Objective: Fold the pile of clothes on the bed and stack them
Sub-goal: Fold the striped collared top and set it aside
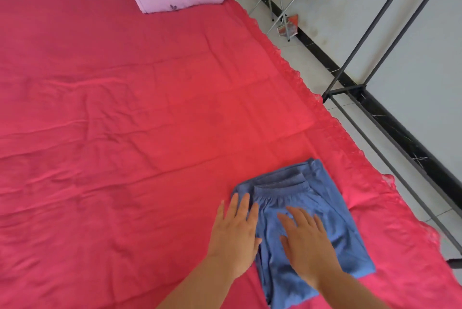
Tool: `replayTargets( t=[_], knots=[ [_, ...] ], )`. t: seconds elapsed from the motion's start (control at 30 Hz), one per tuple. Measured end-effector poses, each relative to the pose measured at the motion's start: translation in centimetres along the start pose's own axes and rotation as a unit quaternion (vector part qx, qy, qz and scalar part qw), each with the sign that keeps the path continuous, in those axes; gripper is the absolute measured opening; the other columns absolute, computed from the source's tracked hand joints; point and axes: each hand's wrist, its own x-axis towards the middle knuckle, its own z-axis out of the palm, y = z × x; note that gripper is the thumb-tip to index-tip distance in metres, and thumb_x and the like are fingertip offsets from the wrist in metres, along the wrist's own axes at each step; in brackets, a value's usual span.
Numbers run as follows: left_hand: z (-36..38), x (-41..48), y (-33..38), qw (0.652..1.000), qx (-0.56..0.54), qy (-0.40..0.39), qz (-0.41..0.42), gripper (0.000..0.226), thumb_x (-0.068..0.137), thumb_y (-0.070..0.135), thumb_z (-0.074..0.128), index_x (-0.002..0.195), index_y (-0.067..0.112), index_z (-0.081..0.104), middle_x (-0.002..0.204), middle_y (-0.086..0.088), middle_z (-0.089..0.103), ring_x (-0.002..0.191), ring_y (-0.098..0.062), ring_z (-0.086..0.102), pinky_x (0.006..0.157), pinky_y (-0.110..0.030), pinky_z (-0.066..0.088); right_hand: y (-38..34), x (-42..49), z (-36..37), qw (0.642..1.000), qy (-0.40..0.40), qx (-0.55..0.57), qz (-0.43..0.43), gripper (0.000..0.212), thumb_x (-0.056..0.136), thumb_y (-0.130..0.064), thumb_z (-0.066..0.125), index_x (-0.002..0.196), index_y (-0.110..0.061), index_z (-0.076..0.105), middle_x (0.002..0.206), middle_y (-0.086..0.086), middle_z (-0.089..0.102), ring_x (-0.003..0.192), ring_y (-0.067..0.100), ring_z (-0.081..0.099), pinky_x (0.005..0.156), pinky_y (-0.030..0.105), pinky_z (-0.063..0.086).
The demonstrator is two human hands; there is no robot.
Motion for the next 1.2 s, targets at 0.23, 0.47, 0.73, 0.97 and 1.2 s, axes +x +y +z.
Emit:
replayTargets(
  t=[0.23,0.47,0.73,0.97,1.2],
  knots=[
    [-7.9,-5.8,-8.7,0.997,0.007,0.031,-0.071,0.057,0.037,0.05,0.082,0.085,0.021,0.072,0.081,0.002,0.068,0.073,-0.018,0.067,0.064,-0.035,0.056,-10.8,2.4,-6.1,0.997,0.016,0.023,-0.075,0.04,0.039,-0.021,0.076,0.078,-0.022,0.07,0.085,0.003,0.068,0.074,0.024,0.068,0.064,0.04,0.057],
    [-13.2,-14.9,-18.1,0.99,0.011,0.039,-0.135,0.045,0.037,0.047,0.081,0.072,0.023,0.067,0.069,0.006,0.063,0.063,-0.015,0.063,0.057,-0.027,0.053,-24.5,4.0,-10.7,0.986,0.006,0.023,-0.164,0.042,0.032,-0.022,0.08,0.073,-0.018,0.07,0.08,0.004,0.069,0.066,0.024,0.067,0.057,0.037,0.057],
    [-17.9,-28.3,-31.9,0.975,0.018,0.03,-0.221,0.043,0.036,0.044,0.08,0.071,0.023,0.067,0.066,0.007,0.063,0.06,-0.015,0.062,0.055,-0.027,0.052,-43.8,3.7,-16.0,0.971,-0.014,0.013,-0.238,0.053,0.021,-0.021,0.086,0.072,-0.016,0.07,0.074,0.004,0.068,0.061,0.024,0.067,0.051,0.035,0.056],
    [-22.2,-40.1,-43.2,0.96,0.006,-0.009,-0.279,0.037,0.059,0.038,0.074,0.09,0.019,0.064,0.086,0.0,0.064,0.082,-0.02,0.062,0.071,-0.034,0.051,-60.3,2.6,-18.0,0.963,-0.035,0.013,-0.265,0.049,0.028,-0.023,0.089,0.072,-0.018,0.069,0.076,0.005,0.068,0.061,0.024,0.067,0.049,0.037,0.056],
    [-23.1,-48.2,-50.4,0.929,-0.015,-0.02,-0.37,0.031,0.092,0.027,0.041,0.121,0.016,0.044,0.121,-0.003,0.05,0.114,-0.025,0.047,0.094,-0.037,0.035,-71.2,0.8,-20.3,0.948,-0.09,0.057,-0.3,0.035,0.072,-0.025,0.072,0.105,-0.017,0.064,0.104,0.006,0.062,0.095,0.029,0.063,0.08,0.044,0.052]
  ],
)
